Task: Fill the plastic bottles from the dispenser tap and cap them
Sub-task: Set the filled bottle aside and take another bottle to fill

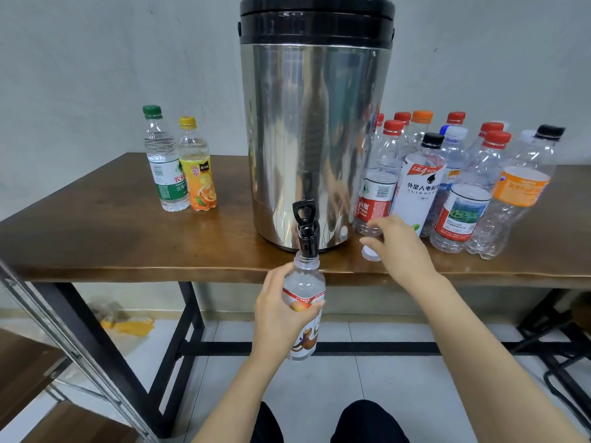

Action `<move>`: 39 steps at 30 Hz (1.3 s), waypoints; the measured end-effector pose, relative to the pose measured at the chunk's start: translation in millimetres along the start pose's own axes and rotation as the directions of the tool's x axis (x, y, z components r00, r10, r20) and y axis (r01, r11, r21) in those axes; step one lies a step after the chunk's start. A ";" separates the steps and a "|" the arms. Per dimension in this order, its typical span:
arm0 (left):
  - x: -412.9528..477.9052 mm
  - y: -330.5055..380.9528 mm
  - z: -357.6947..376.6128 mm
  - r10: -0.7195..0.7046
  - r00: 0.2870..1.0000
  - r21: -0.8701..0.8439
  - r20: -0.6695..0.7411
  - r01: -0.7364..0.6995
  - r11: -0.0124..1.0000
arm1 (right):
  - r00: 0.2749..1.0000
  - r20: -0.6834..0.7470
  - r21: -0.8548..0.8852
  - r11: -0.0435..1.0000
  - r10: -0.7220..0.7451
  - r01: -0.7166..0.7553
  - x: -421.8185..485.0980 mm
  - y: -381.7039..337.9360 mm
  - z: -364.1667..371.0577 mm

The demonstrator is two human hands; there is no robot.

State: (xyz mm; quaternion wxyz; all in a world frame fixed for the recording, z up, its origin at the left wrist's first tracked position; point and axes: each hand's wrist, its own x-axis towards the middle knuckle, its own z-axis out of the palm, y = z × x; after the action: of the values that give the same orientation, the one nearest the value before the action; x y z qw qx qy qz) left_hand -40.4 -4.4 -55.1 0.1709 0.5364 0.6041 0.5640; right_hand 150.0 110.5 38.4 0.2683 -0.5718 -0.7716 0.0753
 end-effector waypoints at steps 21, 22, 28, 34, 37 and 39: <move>-8.6 18.7 -79.4 0.062 0.982 -0.044 -0.177 -0.070 0.997 | 0.933 -0.095 0.607 0.723 -0.346 0.330 -35.2 -102.3 -60.9; -7.6 21.3 -84.9 0.064 0.981 -0.056 -0.184 -0.075 0.996 | 0.900 -0.047 0.601 0.707 -0.434 0.373 -36.7 -118.5 -65.6; -7.7 23.7 -114.8 0.079 0.981 -0.026 -0.178 -0.085 0.996 | 0.653 0.279 0.420 0.701 -0.704 0.576 -22.4 -186.2 -45.5; -10.6 16.4 -140.6 0.103 0.970 0.041 -0.222 -0.096 0.994 | 0.549 0.383 0.411 0.669 -0.743 0.619 -14.6 -216.5 -27.9; -10.2 14.0 -148.0 0.097 0.968 0.046 -0.232 -0.089 0.995 | 0.538 0.401 0.416 0.670 -0.742 0.615 -14.8 -225.6 -19.7; -10.3 13.3 -151.6 0.092 0.968 0.046 -0.232 -0.083 0.995 | 0.532 0.404 0.412 0.667 -0.744 0.621 -14.0 -229.7 -15.0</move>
State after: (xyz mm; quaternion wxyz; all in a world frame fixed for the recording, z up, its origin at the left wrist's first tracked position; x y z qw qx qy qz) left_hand -153.6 -91.5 -1.3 0.0640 0.4953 0.6058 0.6194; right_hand -33.1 17.8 143.6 0.1073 -0.1425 -0.9622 0.2056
